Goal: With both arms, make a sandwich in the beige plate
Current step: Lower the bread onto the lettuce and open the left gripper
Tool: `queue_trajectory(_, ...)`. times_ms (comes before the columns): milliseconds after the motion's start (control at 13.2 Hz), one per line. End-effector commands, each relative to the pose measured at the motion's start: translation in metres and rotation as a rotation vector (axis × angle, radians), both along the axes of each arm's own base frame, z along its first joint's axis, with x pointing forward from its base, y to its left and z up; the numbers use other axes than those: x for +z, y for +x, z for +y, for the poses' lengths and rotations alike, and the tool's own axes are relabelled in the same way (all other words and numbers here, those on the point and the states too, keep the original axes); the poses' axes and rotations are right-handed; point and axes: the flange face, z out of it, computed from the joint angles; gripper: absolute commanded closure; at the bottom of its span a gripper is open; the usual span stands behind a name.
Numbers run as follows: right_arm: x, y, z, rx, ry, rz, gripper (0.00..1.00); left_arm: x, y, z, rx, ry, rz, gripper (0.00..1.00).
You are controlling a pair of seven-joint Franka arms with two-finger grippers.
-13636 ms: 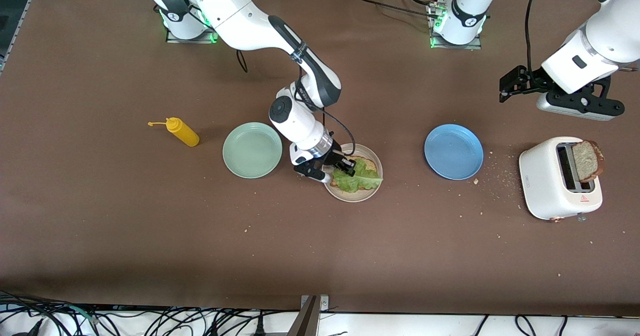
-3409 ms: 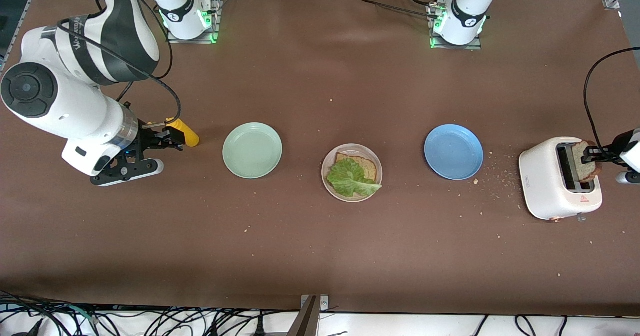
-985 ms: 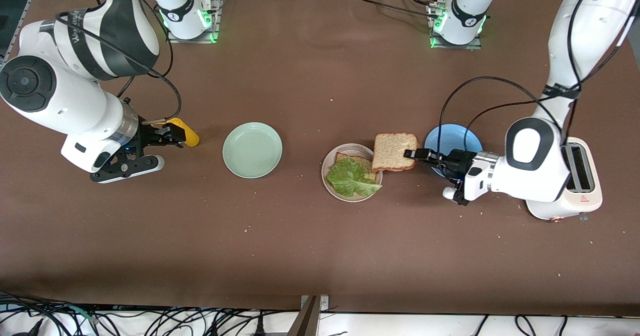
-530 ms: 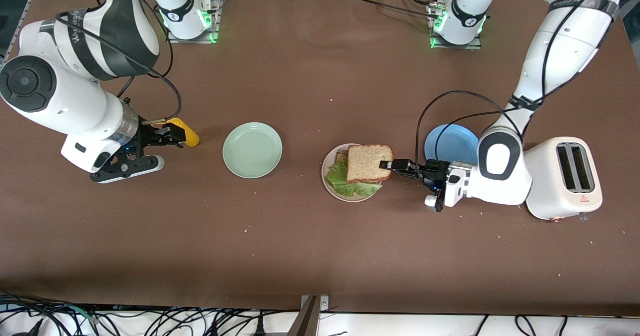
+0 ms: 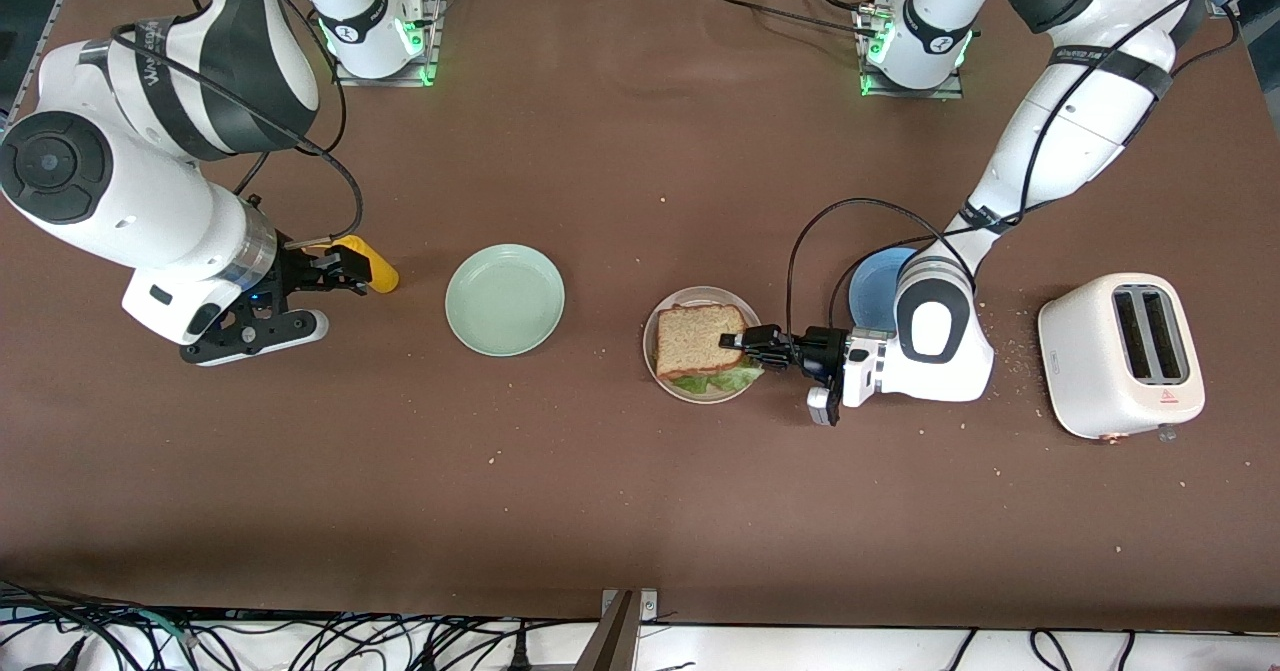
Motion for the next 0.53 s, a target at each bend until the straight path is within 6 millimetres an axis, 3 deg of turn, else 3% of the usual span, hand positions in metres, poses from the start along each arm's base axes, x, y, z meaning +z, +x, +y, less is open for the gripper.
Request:
queue_trajectory(0, 0.006, -0.005, 0.000, -0.012, -0.007, 0.005, 0.00, 0.005, 0.008, 0.005, 0.010, -0.019, -0.044, 0.00)
queue_trajectory(455, 0.007, -0.005, 0.001, -0.012, -0.007, 0.004, 0.00, 0.015, 0.012, 0.023, -0.073, 0.087, -0.105, 0.00)
